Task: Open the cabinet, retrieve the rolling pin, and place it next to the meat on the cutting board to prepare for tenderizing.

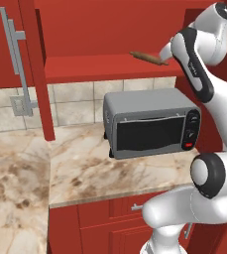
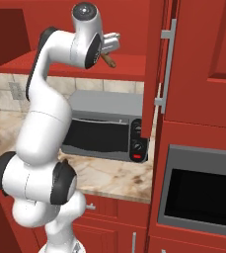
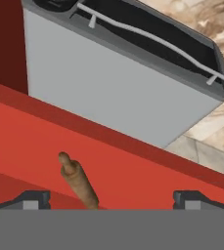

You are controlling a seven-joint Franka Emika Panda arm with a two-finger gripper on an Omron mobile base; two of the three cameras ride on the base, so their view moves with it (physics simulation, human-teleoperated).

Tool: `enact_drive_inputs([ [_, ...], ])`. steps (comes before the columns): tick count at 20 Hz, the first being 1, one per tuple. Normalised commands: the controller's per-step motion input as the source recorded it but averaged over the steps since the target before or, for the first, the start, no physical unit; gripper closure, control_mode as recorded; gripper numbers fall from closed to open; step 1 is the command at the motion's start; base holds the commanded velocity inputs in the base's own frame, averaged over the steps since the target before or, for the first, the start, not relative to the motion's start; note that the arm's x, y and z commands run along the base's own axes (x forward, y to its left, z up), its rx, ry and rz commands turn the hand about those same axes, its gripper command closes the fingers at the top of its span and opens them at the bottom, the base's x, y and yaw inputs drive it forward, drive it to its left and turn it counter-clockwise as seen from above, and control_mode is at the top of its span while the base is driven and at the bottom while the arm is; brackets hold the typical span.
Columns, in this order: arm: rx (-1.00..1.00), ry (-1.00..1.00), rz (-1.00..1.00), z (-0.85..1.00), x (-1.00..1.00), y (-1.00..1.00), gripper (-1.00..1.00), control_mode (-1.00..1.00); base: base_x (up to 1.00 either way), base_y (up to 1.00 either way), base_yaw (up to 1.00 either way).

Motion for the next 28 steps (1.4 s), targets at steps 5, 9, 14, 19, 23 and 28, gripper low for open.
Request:
enact_drive_inputs([
  [5,0.04,0.02,0.0,0.0,0.35,-0.19,-1.0,-1.0,0.0,0.0,0.0],
  [9,0.01,0.1,0.0,0.0,0.39,-0.09,-1.0,-1.0,0.0,0.0,0.0],
  [14,0.01,0.09,0.01,-0.04,0.38,-0.08,-1.0,-1.0,0.0,0.0,0.0],
  [19,0.02,0.03,0.03,-0.08,0.32,-0.09,-1.0,-1.0,0.0,0.0,0.0],
  [23,0.01,0.0,0.06,-0.17,0.16,-0.1,-1.0,-1.0,0.0,0.0,0.0],
  [28,0.0,0.0,0.07,-0.1,0.16,-0.05,-1.0,-1.0,0.0,0.0,0.0],
])
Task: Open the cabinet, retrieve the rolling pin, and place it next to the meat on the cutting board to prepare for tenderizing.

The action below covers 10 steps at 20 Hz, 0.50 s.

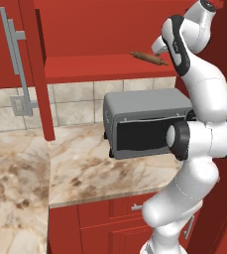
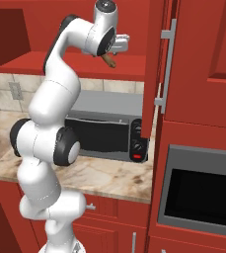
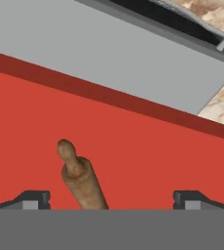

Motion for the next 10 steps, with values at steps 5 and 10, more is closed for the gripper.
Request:
enact_drive_inputs([
  [5,0.0,0.0,0.08,-0.06,0.34,0.0,-1.0,-1.0,0.0,0.0,0.0],
  [10,0.0,-0.06,0.07,-0.14,0.11,-0.12,-1.0,-1.0,0.0,0.0,0.0],
])
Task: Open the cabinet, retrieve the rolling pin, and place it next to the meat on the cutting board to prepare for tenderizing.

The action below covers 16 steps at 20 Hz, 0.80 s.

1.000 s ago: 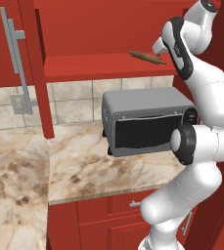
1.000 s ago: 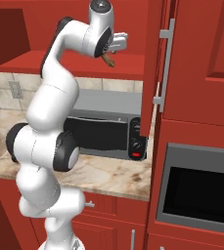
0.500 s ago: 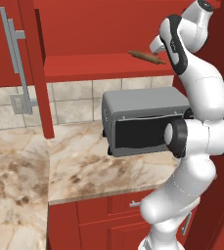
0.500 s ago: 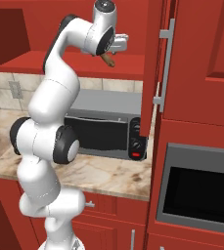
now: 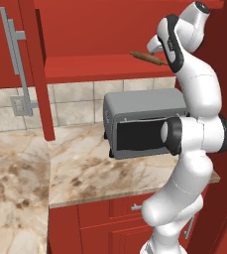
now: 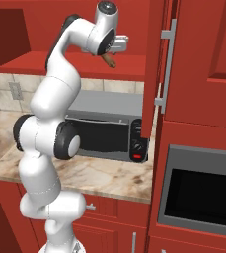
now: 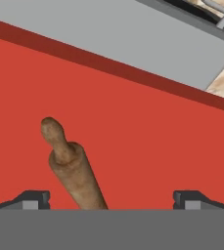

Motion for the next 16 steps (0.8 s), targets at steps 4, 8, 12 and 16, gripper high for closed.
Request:
enact_drive_inputs([
  [4,0.0,-0.07,0.07,-0.11,0.01,-0.2,-1.0,-1.0,0.0,0.0,0.0],
  [8,0.0,-0.01,0.06,-0.07,0.01,-0.22,-1.0,-1.0,0.0,0.0,0.0],
  [12,0.0,0.0,0.09,-0.18,0.0,-0.17,-1.0,-1.0,0.0,0.0,0.0],
  [16,-0.01,0.0,0.09,-0.31,0.0,-0.12,-1.0,-1.0,0.0,0.0,0.0],
])
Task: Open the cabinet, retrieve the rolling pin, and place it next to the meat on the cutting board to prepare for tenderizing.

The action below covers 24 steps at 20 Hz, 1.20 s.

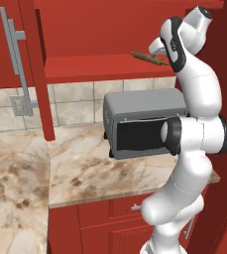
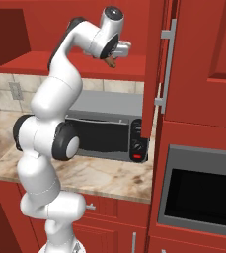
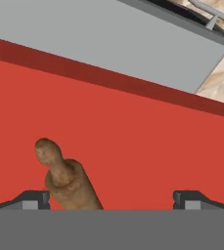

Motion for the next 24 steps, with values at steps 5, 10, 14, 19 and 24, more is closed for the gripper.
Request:
enact_drive_inputs([
  [5,-0.01,-0.04,0.09,-0.25,0.01,-0.17,-1.0,-1.0,0.0,0.0,0.0],
  [10,-0.03,-0.1,0.1,-0.24,0.06,-0.21,-1.0,-1.0,0.0,0.0,0.0],
  [14,-0.04,-0.13,0.11,-0.22,0.06,-0.22,-1.0,-1.0,0.0,0.0,0.0],
  [19,-0.07,-0.17,0.11,-0.21,0.05,-0.25,-1.0,-1.0,0.0,0.0,0.0],
  [24,-0.1,-0.24,0.11,-0.14,0.01,-0.3,-1.0,-1.0,0.0,0.0,0.0],
])
